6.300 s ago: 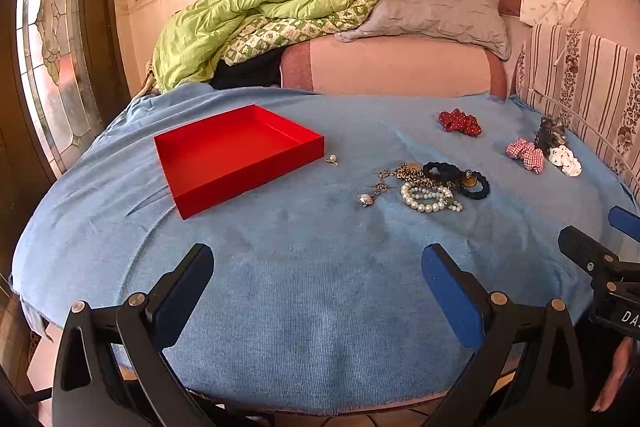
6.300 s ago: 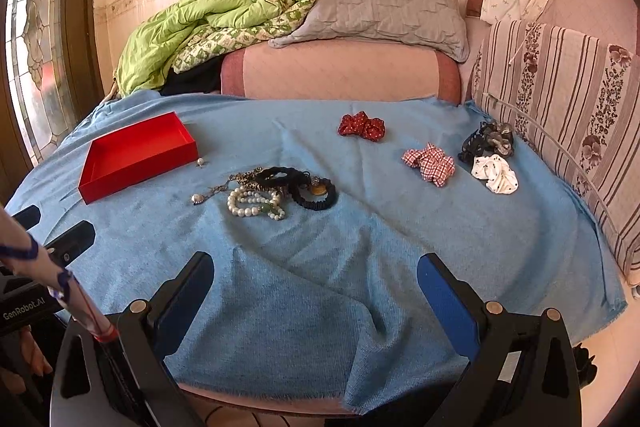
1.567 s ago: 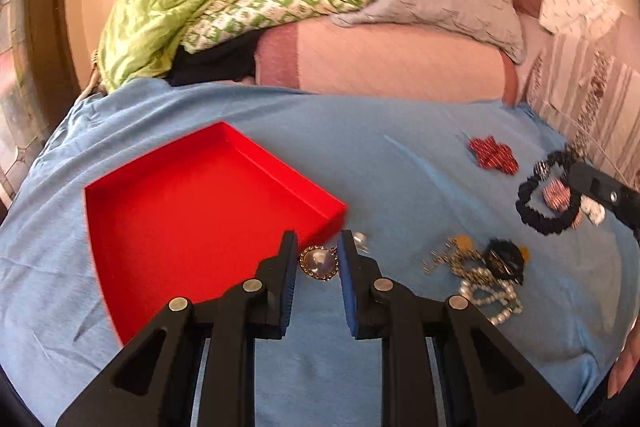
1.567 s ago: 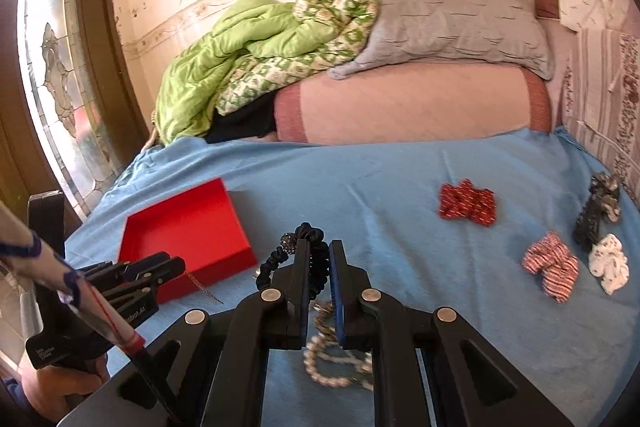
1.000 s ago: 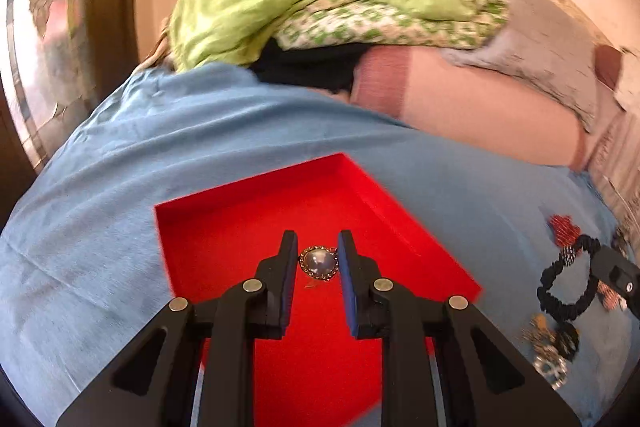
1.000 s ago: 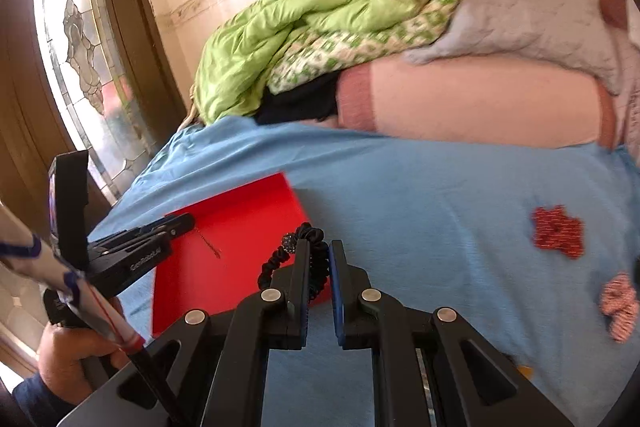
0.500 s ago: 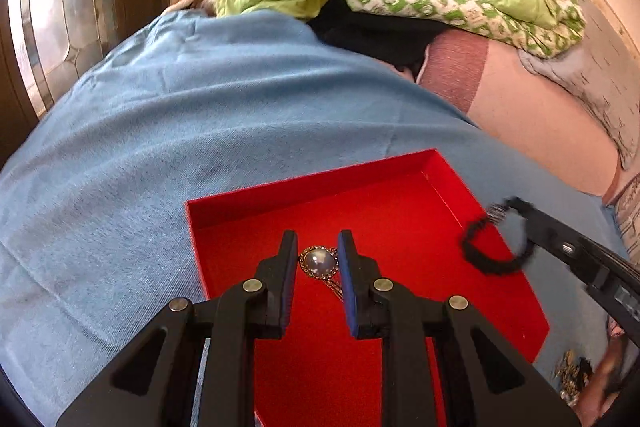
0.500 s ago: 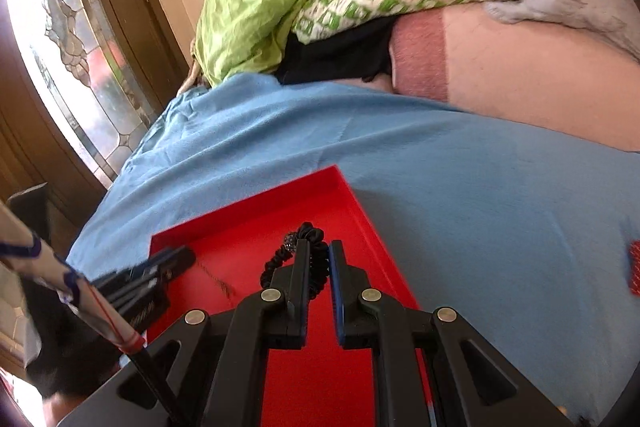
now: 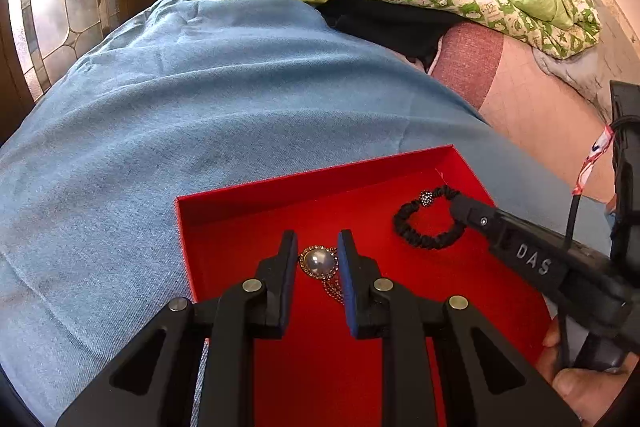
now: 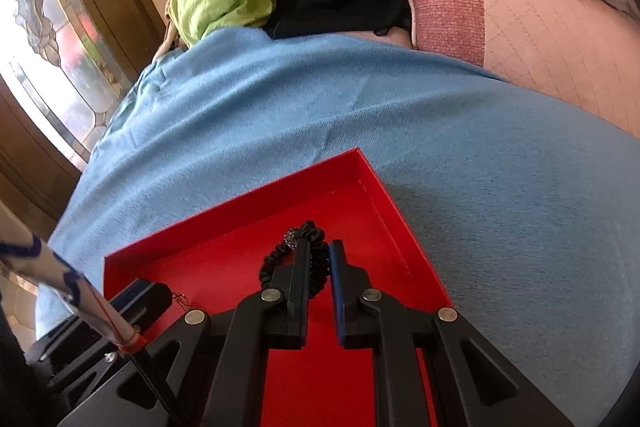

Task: Organize jewelry
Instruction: 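Open the left tool on the pendant while the right tool releases the bracelet in the tray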

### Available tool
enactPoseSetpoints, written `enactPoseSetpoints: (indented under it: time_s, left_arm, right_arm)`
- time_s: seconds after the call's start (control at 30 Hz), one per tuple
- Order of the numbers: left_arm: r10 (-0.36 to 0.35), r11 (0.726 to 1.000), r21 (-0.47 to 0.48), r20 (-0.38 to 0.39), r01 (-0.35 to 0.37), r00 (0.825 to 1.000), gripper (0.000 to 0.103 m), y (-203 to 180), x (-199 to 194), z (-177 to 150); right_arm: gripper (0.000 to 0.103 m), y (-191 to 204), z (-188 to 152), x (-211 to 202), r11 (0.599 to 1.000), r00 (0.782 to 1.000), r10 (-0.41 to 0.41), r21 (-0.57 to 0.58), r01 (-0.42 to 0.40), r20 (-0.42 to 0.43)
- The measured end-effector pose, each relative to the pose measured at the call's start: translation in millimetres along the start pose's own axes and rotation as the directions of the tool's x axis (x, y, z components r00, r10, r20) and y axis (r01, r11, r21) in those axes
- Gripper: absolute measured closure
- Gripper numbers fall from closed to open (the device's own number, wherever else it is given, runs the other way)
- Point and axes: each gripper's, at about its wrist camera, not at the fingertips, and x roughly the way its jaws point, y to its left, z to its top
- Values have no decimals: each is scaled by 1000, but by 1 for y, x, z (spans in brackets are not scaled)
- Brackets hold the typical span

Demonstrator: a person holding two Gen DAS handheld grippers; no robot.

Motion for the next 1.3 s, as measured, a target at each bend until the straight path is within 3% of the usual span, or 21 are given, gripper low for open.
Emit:
enactPoseSetpoints:
  time_s: [0.13, 0.27, 0.37, 0.53, 0.6, 0.93, 1.3]
  left_arm:
    - [6, 1000, -6, 1, -6, 1000, 83, 1, -1, 0]
    - [9, 1000, -18, 0, -9, 1000, 78, 3, -1, -1]
    - [13, 1000, -15, 7, -13, 1000, 66, 2, -3, 0]
    - [5, 1000, -28, 27, -4, 1000, 62, 3, -11, 4]
    - [2, 1000, -28, 38, -1, 999, 56, 2, -16, 5]
    - [-14, 1000, -13, 115, 16, 993, 55, -13, -50, 7]
    - [-47, 997, 68, 168, 36, 985, 54, -62, -82, -11]
  right_arm:
    - [89, 0, -2, 2, 1000, 1000, -7, -6, 7, -14]
    - [64, -2, -5, -3, 1000, 1000, -10, -9, 10, -9]
    - [64, -2, -6, -8, 1000, 1000, -13, -13, 13, -3]
    - [63, 0, -6, -23, 999, 999, -23, -36, 24, 23]
    - [60, -1, -6, -31, 999, 999, -28, -39, 29, 35]
    - [59, -16, -25, -82, 999, 997, -25, -18, 27, 79]
    - [59, -46, -63, -145, 1000, 993, -28, 15, 26, 118]
